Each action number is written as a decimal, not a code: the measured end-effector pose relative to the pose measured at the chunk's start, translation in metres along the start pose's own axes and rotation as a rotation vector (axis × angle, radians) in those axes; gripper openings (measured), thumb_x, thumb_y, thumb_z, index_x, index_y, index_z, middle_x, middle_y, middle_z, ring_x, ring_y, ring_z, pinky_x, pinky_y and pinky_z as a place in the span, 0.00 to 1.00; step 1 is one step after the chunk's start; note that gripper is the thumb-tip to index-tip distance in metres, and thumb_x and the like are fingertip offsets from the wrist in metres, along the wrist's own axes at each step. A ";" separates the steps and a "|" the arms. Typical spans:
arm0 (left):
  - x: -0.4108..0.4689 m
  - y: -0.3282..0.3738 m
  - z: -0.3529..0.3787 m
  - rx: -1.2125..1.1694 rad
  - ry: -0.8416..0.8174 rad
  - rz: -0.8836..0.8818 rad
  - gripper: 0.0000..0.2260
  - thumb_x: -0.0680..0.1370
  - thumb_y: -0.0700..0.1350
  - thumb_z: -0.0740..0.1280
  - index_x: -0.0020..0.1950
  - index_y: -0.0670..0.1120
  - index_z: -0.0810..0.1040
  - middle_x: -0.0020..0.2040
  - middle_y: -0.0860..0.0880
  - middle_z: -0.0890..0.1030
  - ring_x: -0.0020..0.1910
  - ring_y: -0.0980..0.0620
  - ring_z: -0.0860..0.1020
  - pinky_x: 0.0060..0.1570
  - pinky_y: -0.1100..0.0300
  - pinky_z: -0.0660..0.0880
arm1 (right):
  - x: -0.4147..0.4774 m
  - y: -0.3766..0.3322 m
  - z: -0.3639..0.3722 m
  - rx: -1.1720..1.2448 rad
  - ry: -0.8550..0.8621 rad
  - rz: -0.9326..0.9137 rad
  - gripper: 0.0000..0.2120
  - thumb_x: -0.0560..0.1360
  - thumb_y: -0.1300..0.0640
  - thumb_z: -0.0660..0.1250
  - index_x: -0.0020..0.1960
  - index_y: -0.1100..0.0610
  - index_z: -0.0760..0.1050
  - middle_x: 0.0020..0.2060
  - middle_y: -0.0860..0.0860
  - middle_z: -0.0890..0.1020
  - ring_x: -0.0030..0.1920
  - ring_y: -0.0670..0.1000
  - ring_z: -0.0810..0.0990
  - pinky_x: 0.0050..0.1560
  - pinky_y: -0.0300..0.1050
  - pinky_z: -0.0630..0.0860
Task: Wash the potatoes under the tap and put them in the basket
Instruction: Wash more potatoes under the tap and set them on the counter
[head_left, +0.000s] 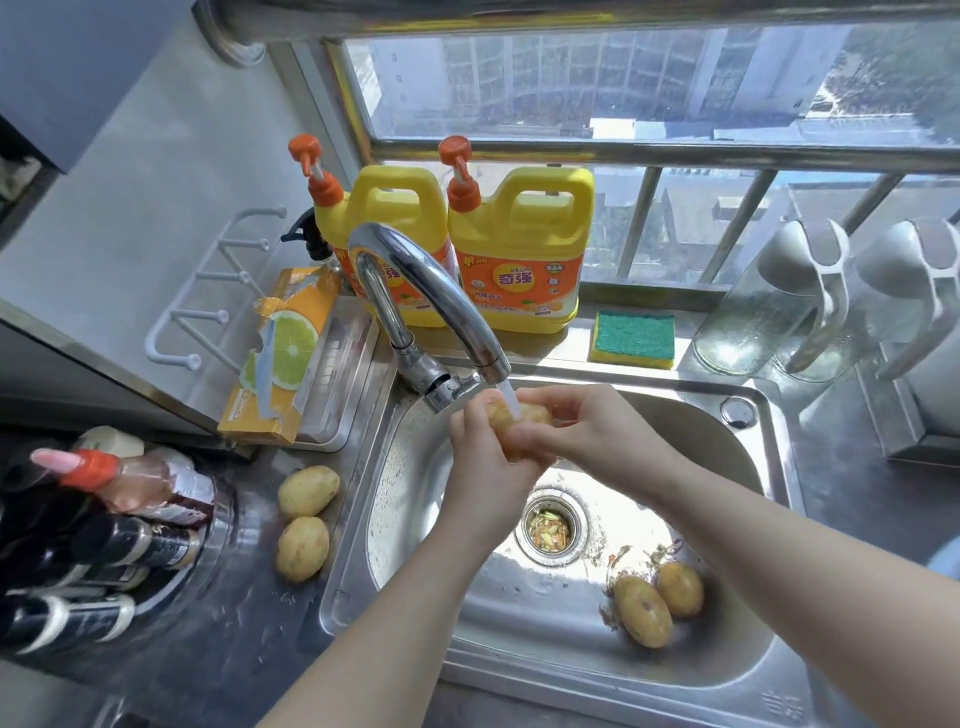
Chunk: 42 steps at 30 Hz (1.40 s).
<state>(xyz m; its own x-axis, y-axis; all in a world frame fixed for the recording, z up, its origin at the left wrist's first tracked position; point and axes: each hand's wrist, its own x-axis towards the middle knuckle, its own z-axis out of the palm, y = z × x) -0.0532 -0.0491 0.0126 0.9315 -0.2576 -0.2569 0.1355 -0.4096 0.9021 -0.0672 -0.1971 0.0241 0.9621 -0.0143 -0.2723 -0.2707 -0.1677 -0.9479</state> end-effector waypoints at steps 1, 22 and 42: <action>0.000 0.000 0.001 0.013 0.013 0.013 0.32 0.74 0.44 0.75 0.74 0.49 0.63 0.66 0.49 0.64 0.61 0.53 0.74 0.56 0.62 0.74 | 0.000 0.001 0.002 0.015 0.029 -0.006 0.25 0.62 0.40 0.78 0.57 0.48 0.86 0.47 0.48 0.89 0.54 0.53 0.86 0.60 0.59 0.81; 0.007 0.011 0.010 -0.157 -0.049 0.103 0.15 0.74 0.56 0.72 0.60 0.60 0.76 0.61 0.47 0.78 0.53 0.60 0.80 0.50 0.70 0.75 | -0.016 -0.003 -0.008 0.744 -0.062 0.458 0.21 0.82 0.47 0.63 0.65 0.62 0.78 0.53 0.59 0.82 0.43 0.55 0.85 0.46 0.50 0.85; -0.008 0.011 -0.015 -1.002 -0.032 -0.412 0.09 0.83 0.46 0.63 0.59 0.47 0.80 0.59 0.43 0.80 0.58 0.44 0.77 0.55 0.45 0.79 | -0.015 0.001 0.016 0.682 0.086 0.244 0.13 0.80 0.63 0.65 0.63 0.57 0.81 0.54 0.57 0.84 0.50 0.53 0.82 0.54 0.52 0.80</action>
<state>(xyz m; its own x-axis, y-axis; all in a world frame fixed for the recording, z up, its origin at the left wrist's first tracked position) -0.0538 -0.0388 0.0298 0.7440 -0.2927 -0.6006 0.6637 0.4276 0.6137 -0.0823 -0.1814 0.0247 0.8632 -0.0549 -0.5018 -0.4108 0.5014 -0.7615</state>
